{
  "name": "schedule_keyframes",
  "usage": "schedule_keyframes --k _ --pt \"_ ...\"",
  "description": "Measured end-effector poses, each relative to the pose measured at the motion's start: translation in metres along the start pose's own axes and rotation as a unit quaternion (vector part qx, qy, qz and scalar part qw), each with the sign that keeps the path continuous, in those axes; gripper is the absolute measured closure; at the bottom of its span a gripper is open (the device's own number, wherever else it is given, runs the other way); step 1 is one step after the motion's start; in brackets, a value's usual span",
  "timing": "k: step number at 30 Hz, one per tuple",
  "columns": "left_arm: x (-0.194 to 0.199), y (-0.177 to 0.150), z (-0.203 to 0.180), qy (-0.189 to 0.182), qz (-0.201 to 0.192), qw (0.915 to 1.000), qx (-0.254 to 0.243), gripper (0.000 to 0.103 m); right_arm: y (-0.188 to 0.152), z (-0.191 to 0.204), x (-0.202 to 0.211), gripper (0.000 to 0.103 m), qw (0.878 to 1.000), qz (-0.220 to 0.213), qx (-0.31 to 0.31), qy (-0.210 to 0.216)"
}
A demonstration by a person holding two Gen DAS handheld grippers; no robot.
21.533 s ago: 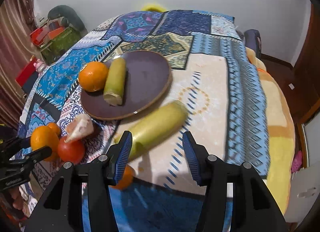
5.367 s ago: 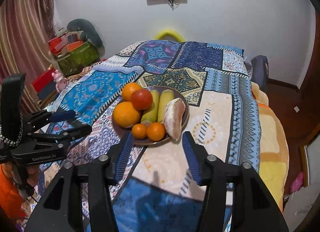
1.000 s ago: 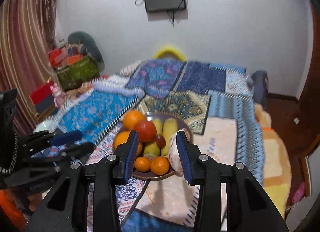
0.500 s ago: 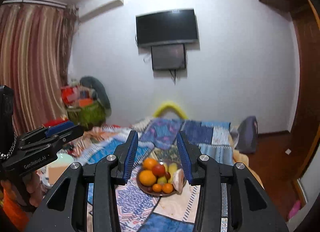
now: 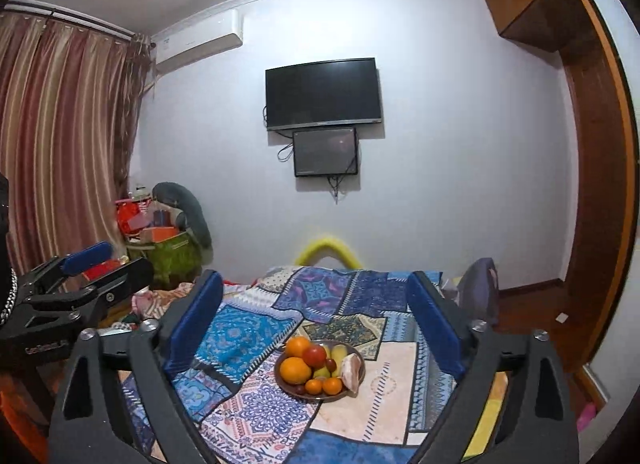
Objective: Organize fruits
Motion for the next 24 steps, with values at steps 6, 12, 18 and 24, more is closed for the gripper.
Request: schedule_keyframes --k 6,12,18,24 --pt "0.004 -0.004 -0.002 -0.001 0.004 1.0 -0.002 0.0 -0.002 -0.001 0.011 0.0 1.0 -0.005 0.007 -0.015" --pt "0.003 -0.006 -0.001 0.002 0.008 1.0 -0.002 0.0 -0.004 -0.004 0.017 0.0 1.0 -0.003 0.004 -0.019" --pt "0.003 -0.007 -0.003 0.002 0.01 0.9999 -0.003 0.0 -0.004 -0.005 0.02 0.0 1.0 -0.002 0.003 -0.022" --pt "0.002 -0.007 -0.005 0.0 0.009 0.9999 -0.008 0.0 -0.003 -0.006 0.023 0.0 1.0 -0.004 0.002 -0.024"
Point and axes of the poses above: each gripper's, at about its wrist camera, not at the fingertips, and x roughly against the way its jaws point, z to its left, y to its top, the point moved 1 cm from there along -x, roughly the way its jaws point, and after that the axes turned 14 degrees about -z, right-handed, at the moved point
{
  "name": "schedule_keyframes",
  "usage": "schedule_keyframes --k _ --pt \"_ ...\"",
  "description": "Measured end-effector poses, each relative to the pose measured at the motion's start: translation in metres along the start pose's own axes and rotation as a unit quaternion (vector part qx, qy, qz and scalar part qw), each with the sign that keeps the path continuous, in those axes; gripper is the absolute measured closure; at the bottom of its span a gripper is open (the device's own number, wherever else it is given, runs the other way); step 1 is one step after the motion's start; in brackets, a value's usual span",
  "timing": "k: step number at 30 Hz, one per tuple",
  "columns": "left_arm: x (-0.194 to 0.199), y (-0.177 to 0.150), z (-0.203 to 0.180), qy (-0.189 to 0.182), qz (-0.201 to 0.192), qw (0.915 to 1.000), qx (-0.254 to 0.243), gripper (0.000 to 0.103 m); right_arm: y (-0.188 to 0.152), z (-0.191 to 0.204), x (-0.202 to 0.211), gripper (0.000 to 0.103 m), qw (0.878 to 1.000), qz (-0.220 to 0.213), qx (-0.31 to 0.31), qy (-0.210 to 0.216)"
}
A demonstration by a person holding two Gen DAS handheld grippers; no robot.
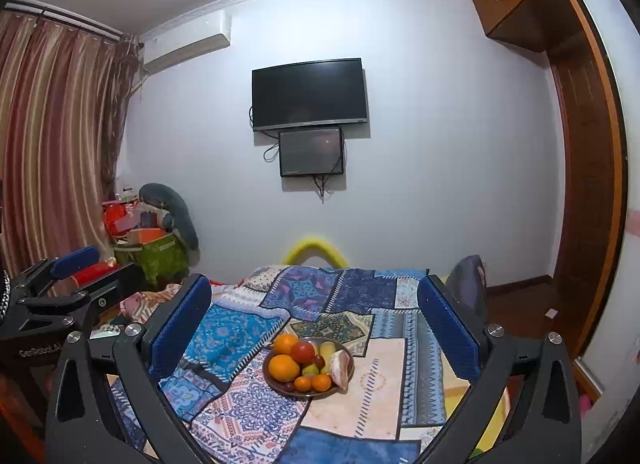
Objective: Organize fruits
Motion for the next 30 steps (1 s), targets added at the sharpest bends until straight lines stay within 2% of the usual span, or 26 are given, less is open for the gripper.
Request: schedule_keyframes --k 30 --pt "-0.0017 0.0017 -0.0039 -0.015 0.007 0.9998 0.005 0.0 0.0017 0.0002 0.0018 0.0 1.0 -0.004 0.002 -0.008"
Point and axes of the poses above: each gripper's, at about its wrist camera, not at the fingertips, and x roughly against the way its jaws point, z to its left, y to its top, the point moved 1 cm from there along -x, roughly the way its jaws point, and after that the axes turned 14 degrees about -z, right-handed, at the moved point
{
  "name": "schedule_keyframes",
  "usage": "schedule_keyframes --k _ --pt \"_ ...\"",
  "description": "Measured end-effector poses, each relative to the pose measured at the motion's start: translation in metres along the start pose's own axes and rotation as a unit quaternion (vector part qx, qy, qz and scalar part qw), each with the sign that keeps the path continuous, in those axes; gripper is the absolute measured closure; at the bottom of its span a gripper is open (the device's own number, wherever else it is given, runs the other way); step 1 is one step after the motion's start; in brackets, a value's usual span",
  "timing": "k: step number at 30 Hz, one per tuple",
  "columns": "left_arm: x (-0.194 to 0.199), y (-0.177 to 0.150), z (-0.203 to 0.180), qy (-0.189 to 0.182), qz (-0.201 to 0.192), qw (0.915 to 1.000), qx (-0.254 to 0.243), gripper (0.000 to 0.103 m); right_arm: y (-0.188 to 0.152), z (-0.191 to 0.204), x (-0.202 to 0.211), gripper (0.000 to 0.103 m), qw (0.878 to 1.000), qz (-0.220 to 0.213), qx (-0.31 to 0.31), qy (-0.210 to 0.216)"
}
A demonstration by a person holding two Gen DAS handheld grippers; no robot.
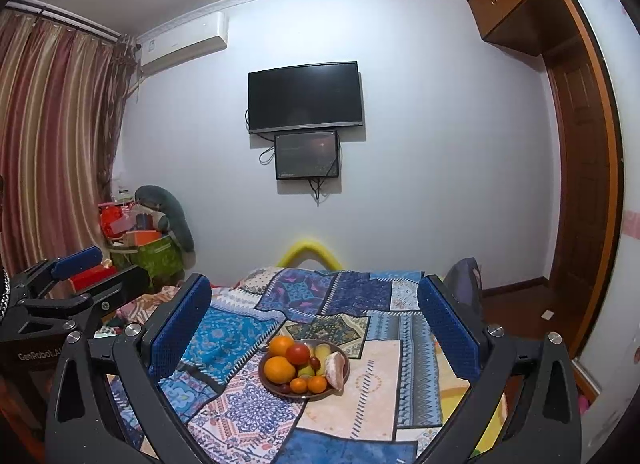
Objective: Organize fruits
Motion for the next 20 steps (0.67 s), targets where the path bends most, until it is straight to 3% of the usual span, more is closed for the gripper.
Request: schedule_keyframes --k 20 --pt "-0.0046 -0.0052 -0.001 -0.007 0.012 0.9999 -0.001 0.0 -0.0022 -0.0022 -0.0036 0.0 1.0 0.004 -0.001 -0.003"
Point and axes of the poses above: each gripper's, at about its wrist camera, not at the fingertips, and x roughly against the way its jaws point, z to its left, y to its top, the point moved 1 cm from there along -x, roughly the way its jaws point, and after that the axes turned 14 degrees about -z, right-handed, at the moved point
